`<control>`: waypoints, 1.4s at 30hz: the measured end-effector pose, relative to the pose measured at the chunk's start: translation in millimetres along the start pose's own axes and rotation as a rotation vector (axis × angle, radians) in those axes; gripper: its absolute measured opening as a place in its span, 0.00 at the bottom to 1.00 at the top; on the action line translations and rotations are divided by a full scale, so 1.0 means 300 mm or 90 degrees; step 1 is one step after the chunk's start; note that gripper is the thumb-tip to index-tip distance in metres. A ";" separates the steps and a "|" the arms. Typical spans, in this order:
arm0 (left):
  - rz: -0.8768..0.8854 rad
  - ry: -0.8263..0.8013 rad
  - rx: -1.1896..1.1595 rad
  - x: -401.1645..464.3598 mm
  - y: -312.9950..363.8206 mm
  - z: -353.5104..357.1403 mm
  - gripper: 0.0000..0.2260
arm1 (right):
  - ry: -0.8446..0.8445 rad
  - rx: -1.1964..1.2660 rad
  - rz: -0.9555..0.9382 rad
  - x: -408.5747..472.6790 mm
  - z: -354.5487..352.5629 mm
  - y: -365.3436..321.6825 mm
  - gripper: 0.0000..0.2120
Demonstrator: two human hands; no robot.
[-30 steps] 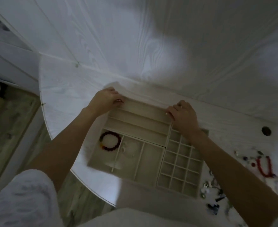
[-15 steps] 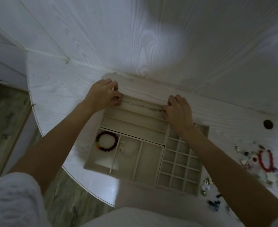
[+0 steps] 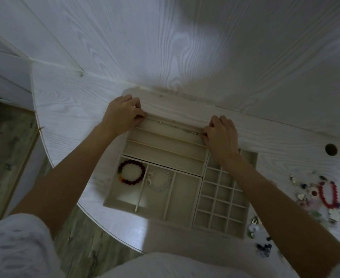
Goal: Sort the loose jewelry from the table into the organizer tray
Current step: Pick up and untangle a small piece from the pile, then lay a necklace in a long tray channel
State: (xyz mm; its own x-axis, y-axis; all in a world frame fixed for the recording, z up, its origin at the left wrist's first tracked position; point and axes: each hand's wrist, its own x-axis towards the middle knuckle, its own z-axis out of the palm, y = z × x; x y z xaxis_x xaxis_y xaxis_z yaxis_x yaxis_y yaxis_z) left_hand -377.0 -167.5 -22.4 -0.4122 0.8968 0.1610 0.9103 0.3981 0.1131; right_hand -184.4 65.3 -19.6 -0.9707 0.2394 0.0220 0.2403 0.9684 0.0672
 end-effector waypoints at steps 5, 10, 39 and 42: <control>-0.037 0.024 -0.010 -0.014 0.012 0.012 0.04 | -0.016 -0.036 0.023 -0.006 0.002 -0.010 0.07; -0.070 0.033 -0.042 -0.023 0.019 0.010 0.03 | 0.016 -0.016 0.019 -0.012 0.005 -0.001 0.06; -0.005 -0.135 -0.236 -0.005 1.434 0.111 0.12 | -0.078 0.163 0.230 -1.029 0.026 0.560 0.10; -0.011 -0.170 -0.173 -0.002 1.468 0.147 0.13 | -0.046 0.210 0.219 -1.039 0.024 0.601 0.10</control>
State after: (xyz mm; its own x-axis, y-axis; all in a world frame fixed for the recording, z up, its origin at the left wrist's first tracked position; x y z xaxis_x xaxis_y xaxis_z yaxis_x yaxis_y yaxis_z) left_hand 25.7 15.9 -16.0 -0.3699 0.9236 -0.1010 0.8454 0.3797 0.3756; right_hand 161.4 165.8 -21.4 -0.8357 0.5429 -0.0828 0.5447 0.8000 -0.2516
